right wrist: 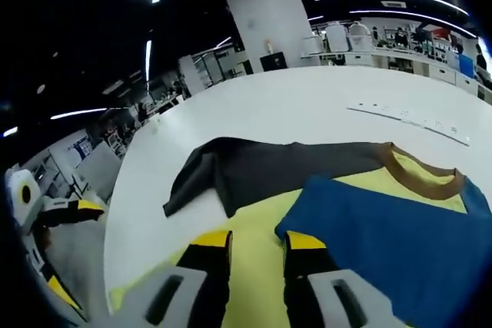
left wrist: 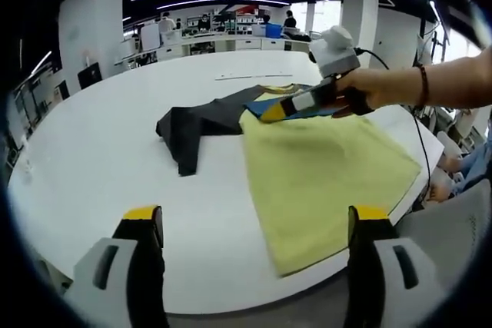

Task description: Fold the garment on the visible template until the final outline fits inside the template.

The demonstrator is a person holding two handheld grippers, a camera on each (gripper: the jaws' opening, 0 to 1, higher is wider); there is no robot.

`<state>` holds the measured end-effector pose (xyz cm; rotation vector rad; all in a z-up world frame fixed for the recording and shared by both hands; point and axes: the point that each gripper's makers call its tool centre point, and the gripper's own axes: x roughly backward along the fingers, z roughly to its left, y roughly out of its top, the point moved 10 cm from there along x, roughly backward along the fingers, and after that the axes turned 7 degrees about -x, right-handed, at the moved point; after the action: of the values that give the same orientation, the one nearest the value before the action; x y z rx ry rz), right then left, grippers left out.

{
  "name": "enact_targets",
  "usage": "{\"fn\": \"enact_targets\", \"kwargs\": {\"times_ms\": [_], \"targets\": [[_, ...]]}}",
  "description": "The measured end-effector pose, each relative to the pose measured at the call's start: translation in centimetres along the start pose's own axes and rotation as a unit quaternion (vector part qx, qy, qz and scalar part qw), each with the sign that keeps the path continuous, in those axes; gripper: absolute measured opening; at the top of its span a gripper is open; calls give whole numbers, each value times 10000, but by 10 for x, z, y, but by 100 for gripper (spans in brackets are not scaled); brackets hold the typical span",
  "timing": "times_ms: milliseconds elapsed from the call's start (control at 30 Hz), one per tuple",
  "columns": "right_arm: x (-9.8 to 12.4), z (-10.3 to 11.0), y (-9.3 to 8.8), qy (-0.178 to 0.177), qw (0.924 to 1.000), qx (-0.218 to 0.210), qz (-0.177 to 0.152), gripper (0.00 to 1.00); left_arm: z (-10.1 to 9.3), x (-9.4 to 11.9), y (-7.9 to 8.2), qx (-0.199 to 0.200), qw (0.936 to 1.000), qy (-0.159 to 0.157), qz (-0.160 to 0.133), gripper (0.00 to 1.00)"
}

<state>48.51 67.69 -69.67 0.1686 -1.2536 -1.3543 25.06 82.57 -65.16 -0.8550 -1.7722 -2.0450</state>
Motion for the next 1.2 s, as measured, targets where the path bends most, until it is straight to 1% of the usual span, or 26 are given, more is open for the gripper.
{"fn": "enact_targets", "kwargs": {"times_ms": [133, 267, 300, 367, 500, 633, 700, 767, 900, 967, 1033, 1067, 1133, 1200], "targets": [[-2, 0, -3, -36, 10000, 19, 89, 23, 1, 1, 0, 33, 10000, 27, -1, 98], [-3, 0, -3, -10, 9999, -77, 106, 23, 2, 2, -1, 41, 10000, 50, 17, 98], [-2, -1, -2, 14, 9998, -174, 106, 24, 3, 2, -1, 45, 10000, 82, 22, 99], [0, -1, 0, 32, 9997, -225, 69, 28, 4, 3, -1, 48, 9999, 107, 26, 99], [6, -1, 6, -8, 9997, -242, -60, 46, 5, 3, 0, 54, 9998, 165, 13, 99], [15, -2, 11, -42, 9997, -139, -183, 56, 5, 2, 1, 41, 9998, 170, 18, 99], [19, -4, 14, -124, 9996, -87, -255, 66, 5, 2, 2, 36, 9998, 170, 12, 99], [23, -7, 15, -193, 9994, -58, -286, 73, 5, 2, 3, 34, 9999, 166, -4, 99], [35, -18, 17, -475, 9983, -15, -324, 81, 5, 1, 4, 2, 9999, 168, -7, 99], [44, -25, 18, -817, 9955, -232, -421, 80, 4, 1, 4, -12, 9999, 152, -4, 99], [53, -35, 20, -1045, 9928, -211, -554, 81, 4, 1, 5, -26, 9999, 152, -8, 99], [59, -40, 18, -1169, 9914, -251, -534, 82, 3, 1, 5, -30, 9999, 148, -8, 99], [64, -46, 17, -1257, 9900, -353, -541, 83, 3, 1, 6, -43, 9999, 137, -8, 99], [72, -53, 15, -1373, 9886, -326, -526, 83, 2, 1, 6, -48, 9999, 128, -2, 99]]}}
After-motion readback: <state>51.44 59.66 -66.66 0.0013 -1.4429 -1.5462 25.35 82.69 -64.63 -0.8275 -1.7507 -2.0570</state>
